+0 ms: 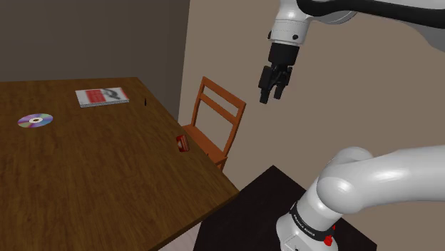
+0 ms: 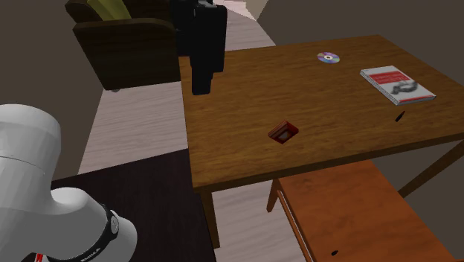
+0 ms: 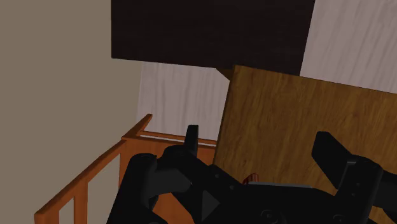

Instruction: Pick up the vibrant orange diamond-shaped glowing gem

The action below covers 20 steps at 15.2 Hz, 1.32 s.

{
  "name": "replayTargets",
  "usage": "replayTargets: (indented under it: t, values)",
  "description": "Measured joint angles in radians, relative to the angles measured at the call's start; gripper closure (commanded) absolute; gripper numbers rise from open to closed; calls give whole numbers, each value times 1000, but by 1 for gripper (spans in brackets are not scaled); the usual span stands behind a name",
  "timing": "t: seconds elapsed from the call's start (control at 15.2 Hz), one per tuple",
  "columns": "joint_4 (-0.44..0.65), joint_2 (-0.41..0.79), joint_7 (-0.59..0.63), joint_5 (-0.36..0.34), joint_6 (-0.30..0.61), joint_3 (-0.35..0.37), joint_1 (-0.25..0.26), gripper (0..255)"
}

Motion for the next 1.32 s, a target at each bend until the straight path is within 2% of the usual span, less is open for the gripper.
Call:
replayTargets:
  t: [0.13, 0.4, 1.06, 1.32]
  values:
    - [-2, 13, 2, 3, 11, 3, 1, 0]
    - [-2, 124, 8, 19, 92, 19, 8, 0]
    - [58, 493, 21, 51, 320, 64, 27, 0]
    - [142, 661, 27, 52, 371, 76, 33, 0]
